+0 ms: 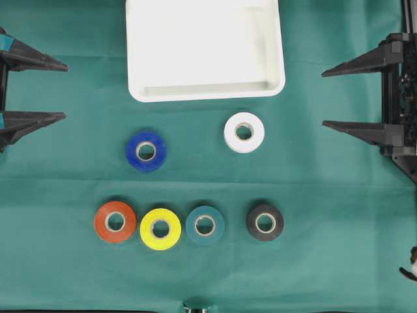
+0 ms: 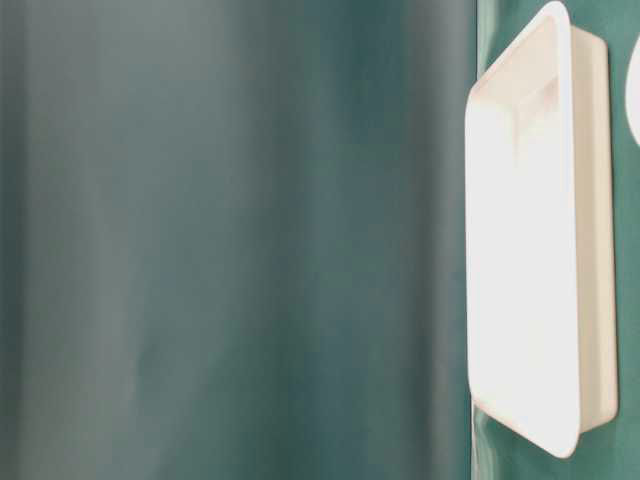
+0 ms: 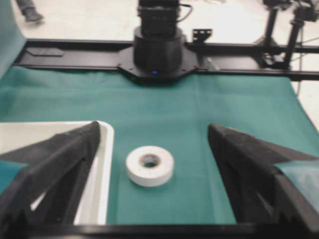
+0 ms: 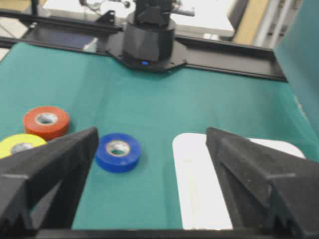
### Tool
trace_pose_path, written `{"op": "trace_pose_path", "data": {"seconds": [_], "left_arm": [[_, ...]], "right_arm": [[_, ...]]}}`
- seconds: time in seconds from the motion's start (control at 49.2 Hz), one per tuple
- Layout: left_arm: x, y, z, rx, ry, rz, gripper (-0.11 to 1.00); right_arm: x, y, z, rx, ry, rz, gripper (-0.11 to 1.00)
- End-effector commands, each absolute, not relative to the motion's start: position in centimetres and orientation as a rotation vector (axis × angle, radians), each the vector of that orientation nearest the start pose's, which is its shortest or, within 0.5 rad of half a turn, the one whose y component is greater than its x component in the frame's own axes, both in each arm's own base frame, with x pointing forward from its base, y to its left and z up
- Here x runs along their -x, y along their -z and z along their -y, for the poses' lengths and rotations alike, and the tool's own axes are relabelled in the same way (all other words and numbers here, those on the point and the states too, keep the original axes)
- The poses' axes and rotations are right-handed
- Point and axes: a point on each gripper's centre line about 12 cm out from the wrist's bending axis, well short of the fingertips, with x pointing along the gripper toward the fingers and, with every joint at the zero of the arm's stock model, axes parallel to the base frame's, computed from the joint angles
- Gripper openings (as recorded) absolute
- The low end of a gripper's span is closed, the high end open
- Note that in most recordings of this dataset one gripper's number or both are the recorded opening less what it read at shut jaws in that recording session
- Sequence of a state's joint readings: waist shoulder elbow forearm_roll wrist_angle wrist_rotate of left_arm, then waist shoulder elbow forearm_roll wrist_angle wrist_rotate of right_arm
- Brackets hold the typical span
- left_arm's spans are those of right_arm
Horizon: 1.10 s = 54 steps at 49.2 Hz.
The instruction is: Pick up the tape from a random location and place it into the white case.
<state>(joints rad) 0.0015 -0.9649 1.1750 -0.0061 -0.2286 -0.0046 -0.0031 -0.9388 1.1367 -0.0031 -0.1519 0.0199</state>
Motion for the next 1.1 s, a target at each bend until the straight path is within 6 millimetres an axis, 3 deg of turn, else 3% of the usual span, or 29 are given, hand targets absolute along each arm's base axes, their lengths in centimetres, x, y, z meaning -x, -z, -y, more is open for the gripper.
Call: {"op": "trace_pose_path", "data": {"seconds": [0.0,1.077], "left_arm": [[-20.2,-29.7,-0.1,0.010,-0.006,0.041,0.99],[-20.9,-29.9,1.3,0.016,0.062,0.042,0.99]], "right_arm": [[-20.8,-29.9,0.1,-0.017,0.005,-0.023,0.91],[-20.9,-29.9,0.1,-0.017,0.003,-0.029,0.91]]}}
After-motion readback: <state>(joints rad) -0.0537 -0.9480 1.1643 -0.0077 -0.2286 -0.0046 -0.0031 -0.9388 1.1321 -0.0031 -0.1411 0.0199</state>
